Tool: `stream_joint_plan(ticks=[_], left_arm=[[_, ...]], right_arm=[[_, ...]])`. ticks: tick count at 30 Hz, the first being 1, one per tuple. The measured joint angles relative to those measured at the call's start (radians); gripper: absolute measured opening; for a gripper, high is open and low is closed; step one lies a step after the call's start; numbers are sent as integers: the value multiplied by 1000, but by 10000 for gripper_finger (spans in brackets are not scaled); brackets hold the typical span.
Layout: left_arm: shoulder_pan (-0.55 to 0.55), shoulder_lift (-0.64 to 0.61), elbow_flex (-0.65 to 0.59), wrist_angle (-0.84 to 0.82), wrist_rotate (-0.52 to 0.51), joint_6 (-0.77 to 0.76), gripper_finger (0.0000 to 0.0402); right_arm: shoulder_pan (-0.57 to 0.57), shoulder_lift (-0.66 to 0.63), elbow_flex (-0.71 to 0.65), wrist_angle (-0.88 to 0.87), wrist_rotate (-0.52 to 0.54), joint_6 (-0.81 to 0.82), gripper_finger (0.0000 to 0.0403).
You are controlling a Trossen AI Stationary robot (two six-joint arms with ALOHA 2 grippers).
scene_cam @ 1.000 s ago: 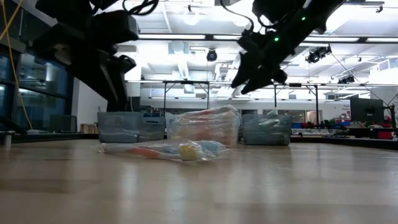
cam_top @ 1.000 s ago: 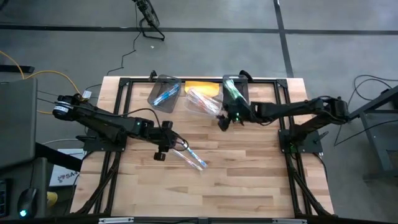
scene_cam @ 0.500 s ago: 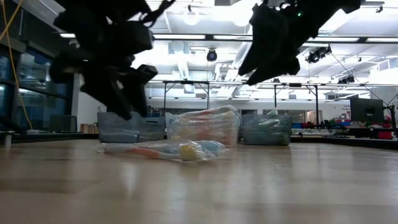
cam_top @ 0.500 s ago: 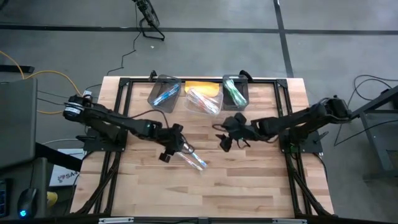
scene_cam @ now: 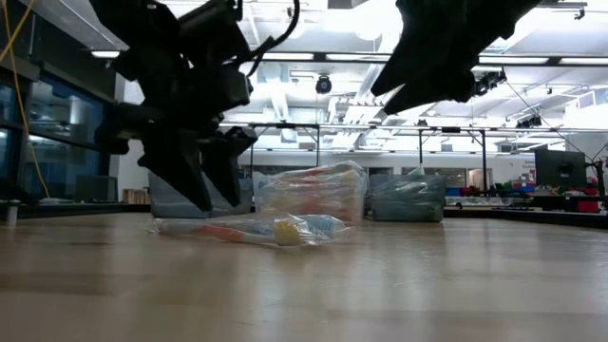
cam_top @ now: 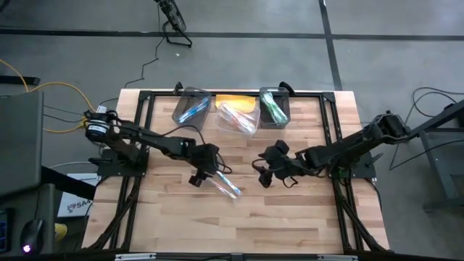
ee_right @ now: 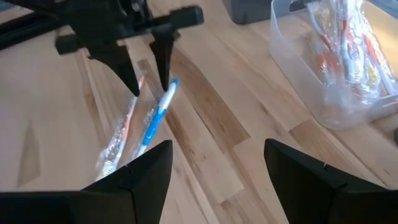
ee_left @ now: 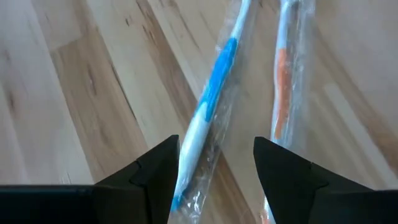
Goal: Pick & Place Toothbrushes
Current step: Put the blue toothbrush into the left black bin
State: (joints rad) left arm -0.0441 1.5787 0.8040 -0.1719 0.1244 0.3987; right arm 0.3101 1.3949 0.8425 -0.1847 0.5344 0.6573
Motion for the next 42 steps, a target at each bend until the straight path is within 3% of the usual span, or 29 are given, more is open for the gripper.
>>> stream_joint_plan(ticks=[14, 21, 26, 35, 42], left_arm=[[27, 73, -1, 41, -24, 13, 202], [74, 107, 3, 49, 58, -26, 197], [77, 108, 3, 48, 68, -38, 148], [77, 101, 1, 42, 68, -29, 18], [77, 72, 9, -36, 61, -44, 22]], right_arm=[[76, 0, 0, 47, 78, 5, 247], [86, 0, 0, 57, 77, 10, 247], [85, 0, 0, 62, 81, -3, 247], [85, 0, 0, 62, 92, -3, 247], [85, 0, 0, 61, 92, -3, 247]])
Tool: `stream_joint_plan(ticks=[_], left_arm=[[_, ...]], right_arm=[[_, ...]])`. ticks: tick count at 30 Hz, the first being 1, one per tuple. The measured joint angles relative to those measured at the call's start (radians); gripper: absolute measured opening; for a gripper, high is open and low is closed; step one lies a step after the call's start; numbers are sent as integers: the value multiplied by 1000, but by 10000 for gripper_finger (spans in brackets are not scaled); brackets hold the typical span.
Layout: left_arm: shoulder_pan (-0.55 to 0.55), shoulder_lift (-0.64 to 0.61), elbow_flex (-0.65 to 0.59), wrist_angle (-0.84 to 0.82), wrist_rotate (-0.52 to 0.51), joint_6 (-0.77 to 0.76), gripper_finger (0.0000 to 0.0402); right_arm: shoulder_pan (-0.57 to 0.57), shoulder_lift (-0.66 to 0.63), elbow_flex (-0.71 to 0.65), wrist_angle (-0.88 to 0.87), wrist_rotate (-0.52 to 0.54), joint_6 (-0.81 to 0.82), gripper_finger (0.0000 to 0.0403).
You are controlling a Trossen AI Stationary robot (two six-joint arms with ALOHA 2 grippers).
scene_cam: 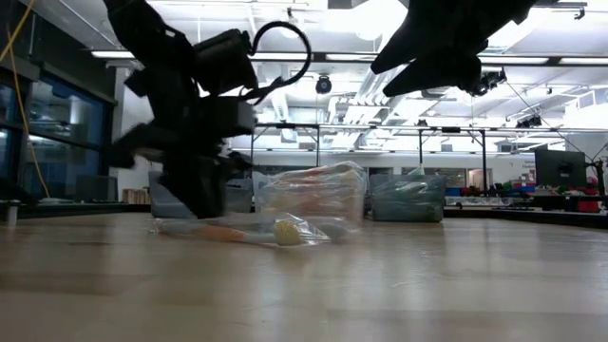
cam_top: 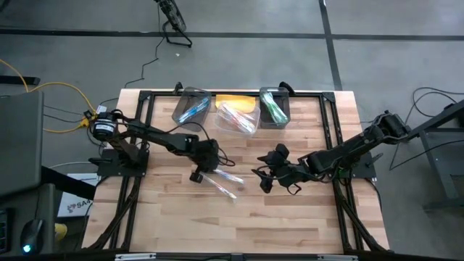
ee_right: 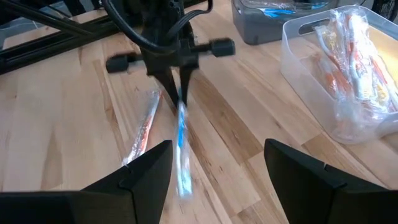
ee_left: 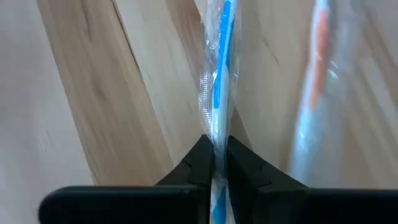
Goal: Pick & Place Toothbrushes
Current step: Put the blue toothbrush into the left black bin
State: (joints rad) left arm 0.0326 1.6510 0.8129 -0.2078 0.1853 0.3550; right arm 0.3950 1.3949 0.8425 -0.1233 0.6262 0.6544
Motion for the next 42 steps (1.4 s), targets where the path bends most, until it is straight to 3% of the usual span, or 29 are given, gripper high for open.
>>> stream_joint_plan(ticks=[6, 12, 17, 23, 28, 33, 42], left_arm=[[0, -115, 49, -234, -54, -88, 11], [0, -316, 49, -396, -252, -183, 11], [9, -480, 49, -432, -497, -302, 11], [139, -563, 49, -440, -674, -438, 11], [322, -554, 49, -440, -650, -464, 11], [490, -503, 49, -439, -497, -448, 13], [653, -361, 49, -394, -414, -370, 23]], right_arm=[[0, 0, 0, -2, 0, 0, 247], [0, 0, 0, -2, 0, -3, 247], [0, 0, 0, -1, 0, -3, 247], [0, 0, 0, 1, 3, -5, 247], [0, 0, 0, 5, 3, -5, 247], [0, 0, 0, 7, 3, -6, 247], [0, 0, 0, 8, 3, -8, 247]])
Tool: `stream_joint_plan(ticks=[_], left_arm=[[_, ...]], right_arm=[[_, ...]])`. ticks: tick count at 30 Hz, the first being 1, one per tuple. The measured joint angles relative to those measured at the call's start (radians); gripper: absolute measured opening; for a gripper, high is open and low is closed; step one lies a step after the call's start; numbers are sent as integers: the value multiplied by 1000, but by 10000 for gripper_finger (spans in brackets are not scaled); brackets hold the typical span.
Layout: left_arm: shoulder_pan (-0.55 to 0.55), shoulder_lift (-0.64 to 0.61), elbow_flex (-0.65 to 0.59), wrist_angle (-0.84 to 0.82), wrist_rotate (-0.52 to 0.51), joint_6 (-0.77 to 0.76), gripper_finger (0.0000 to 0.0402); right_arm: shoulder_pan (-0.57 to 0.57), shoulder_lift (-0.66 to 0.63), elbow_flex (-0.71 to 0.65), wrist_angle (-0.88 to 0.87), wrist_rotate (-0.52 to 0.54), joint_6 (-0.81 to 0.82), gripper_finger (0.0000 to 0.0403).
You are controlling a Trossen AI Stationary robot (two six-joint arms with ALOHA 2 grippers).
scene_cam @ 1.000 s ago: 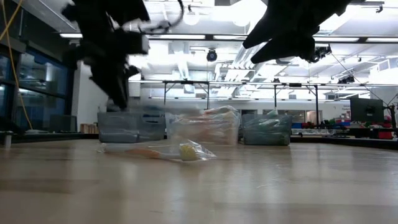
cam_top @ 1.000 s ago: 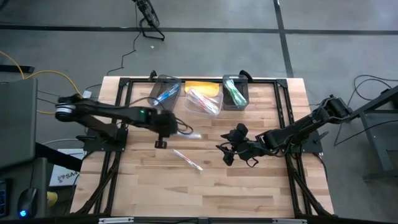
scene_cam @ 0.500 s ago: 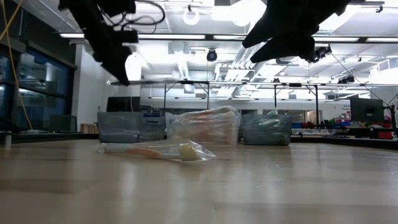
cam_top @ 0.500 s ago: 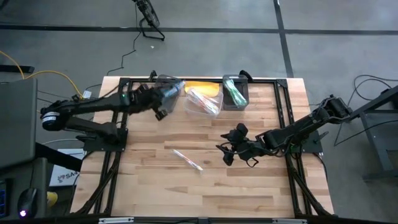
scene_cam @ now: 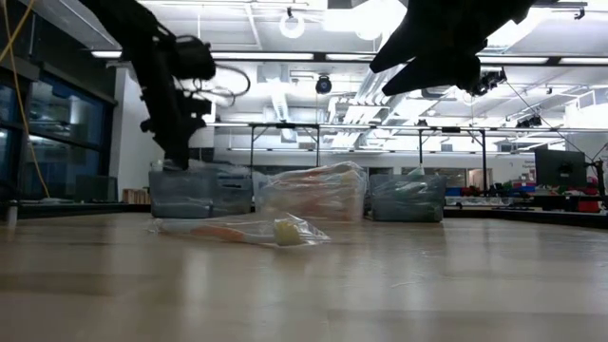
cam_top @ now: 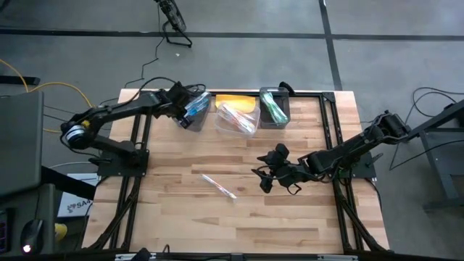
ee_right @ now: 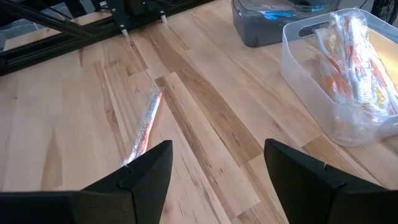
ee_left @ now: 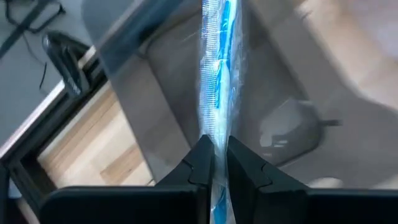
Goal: Pick & Place Toothbrushes
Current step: Put the blue toothbrush into the left black bin, then put the orange toothbrush into the transparent bin
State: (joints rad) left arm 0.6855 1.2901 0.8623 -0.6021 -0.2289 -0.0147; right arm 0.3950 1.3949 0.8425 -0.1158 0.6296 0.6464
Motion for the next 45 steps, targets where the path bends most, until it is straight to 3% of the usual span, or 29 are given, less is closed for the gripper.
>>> stream_joint_plan(ticks=[11, 22, 26, 29, 33, 35, 41, 45], left_arm=[[35, 115, 0, 24, 60, 35, 24], [35, 23, 0, 6, 65, 116, 170], [34, -29, 0, -26, 76, 120, 191], [16, -70, 0, -57, 184, 169, 190], [-78, -116, 0, -84, 382, 250, 178], [-155, -122, 1, -85, 431, 282, 171], [-414, -100, 2, -58, 439, 352, 164], [-565, -73, 1, -4, 391, 355, 164]], right_arm=[[0, 0, 0, 0, 0, 1, 247], [0, 0, 0, 0, 0, 4, 247], [0, 0, 0, 0, 0, 4, 247], [0, 0, 0, 0, 0, 4, 247], [0, 0, 0, 0, 0, 4, 247], [0, 0, 0, -1, 0, 4, 247], [0, 0, 0, -1, 0, 4, 247], [0, 0, 0, 0, -1, 5, 247]])
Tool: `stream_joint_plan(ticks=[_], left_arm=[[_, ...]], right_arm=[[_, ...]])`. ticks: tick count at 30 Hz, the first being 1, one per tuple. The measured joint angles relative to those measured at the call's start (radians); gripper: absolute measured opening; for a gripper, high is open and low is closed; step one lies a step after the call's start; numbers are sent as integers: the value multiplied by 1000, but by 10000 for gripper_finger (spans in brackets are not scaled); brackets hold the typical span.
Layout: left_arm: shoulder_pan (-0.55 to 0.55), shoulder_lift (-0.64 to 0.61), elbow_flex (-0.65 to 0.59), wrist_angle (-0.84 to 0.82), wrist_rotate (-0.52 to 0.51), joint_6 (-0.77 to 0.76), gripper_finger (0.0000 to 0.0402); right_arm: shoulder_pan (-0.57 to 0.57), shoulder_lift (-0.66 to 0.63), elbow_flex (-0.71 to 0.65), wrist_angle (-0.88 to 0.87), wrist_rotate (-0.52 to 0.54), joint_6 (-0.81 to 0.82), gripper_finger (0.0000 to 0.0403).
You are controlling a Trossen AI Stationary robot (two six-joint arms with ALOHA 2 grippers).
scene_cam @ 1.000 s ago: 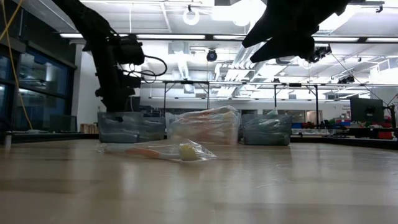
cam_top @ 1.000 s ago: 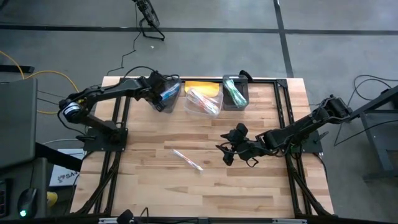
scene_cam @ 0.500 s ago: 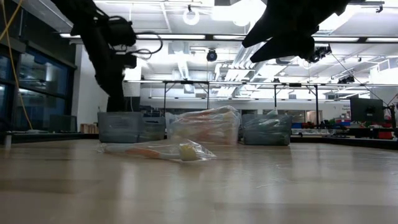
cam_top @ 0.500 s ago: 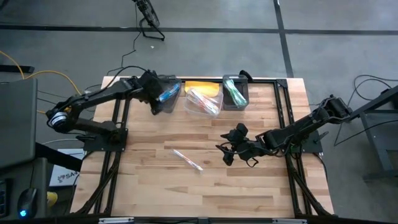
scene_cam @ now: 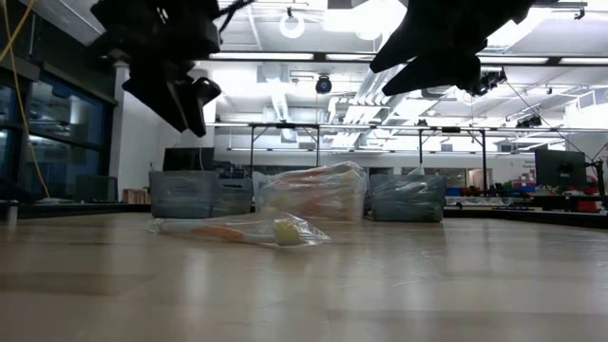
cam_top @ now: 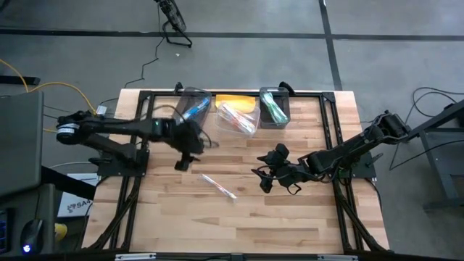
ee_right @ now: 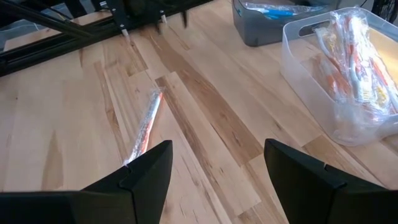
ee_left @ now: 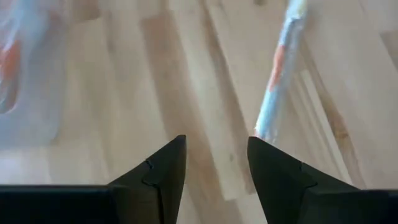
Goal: Pick & Place Toothbrushes
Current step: Put the orange toothbrush into the transparent bin
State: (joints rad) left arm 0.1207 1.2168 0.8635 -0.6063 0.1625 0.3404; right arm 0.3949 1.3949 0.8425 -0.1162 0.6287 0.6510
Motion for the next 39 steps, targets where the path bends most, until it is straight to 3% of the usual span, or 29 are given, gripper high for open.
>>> stream_joint_plan(ticks=[3, 8, 14, 20, 29, 39], left_arm=[[-85, 29, 0, 31, -58, 3, 164], [-183, 86, 0, 87, -63, 22, 192], [-245, 193, 0, 134, -63, 22, 248], [-281, 295, 0, 170, -64, 21, 251], [-285, 408, -1, 194, -147, 21, 218], [-286, 418, 0, 184, -138, 18, 91]], right_arm=[[0, 0, 0, 0, -3, 0, 247], [0, 0, 0, 0, -3, 0, 247], [0, 0, 0, 0, -3, 0, 247], [0, 0, 0, 0, -3, 0, 247], [0, 0, 0, 0, -4, 0, 247], [0, 0, 0, 0, -7, 3, 247]])
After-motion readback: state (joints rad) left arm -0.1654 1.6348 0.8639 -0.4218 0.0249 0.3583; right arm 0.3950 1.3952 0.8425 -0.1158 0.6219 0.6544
